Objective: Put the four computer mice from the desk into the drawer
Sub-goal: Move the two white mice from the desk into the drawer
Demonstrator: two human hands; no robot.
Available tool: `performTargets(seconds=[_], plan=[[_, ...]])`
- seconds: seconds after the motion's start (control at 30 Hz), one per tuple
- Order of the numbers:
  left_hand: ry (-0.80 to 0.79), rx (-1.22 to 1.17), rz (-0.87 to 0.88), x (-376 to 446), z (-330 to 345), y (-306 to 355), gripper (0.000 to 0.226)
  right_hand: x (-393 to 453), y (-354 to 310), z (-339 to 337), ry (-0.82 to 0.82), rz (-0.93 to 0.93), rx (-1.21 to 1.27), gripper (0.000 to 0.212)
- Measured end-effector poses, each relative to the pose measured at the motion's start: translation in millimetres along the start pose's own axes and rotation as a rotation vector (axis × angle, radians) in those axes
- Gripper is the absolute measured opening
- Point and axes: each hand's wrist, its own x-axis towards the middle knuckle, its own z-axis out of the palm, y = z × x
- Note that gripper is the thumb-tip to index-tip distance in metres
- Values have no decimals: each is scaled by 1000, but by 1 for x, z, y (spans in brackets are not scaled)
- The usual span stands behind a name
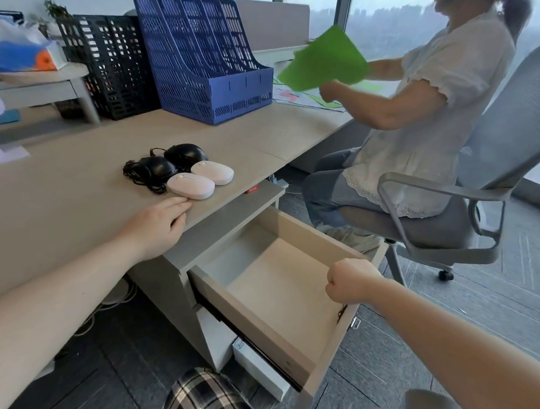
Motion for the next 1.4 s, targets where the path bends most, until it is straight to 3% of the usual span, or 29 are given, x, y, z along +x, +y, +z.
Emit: performTargets(seconds=[0.2,0.47,0.6,0.7,0.9,1.1,1.3,1.4], plan=[[12,-14,-25,2,-2,1,38,1,-9,-5,11,-1,-5,35],[179,-53,-152,12,-9,12,22,44,-58,-67,249,-93,153,22],[252,-87,-284,26,-12,15,56,76,-91,-106,421,-103,337,26],[180,-109,-440,41,-9,15,82,102,-112,-135,553,-124,532,35],[129,5,-500,66,-2,15,103,150,-141,-167,403,-176,581,62],[97,87,-524,73,-8,21,120,162,-144,-184,281,-246,564,64],[89,132,-511,66,-14,31,101,158,-139,-193,240,-211,336,75],[83,148,-477,57,-17,44,101,145,-131,-188,269,-176,342,75]])
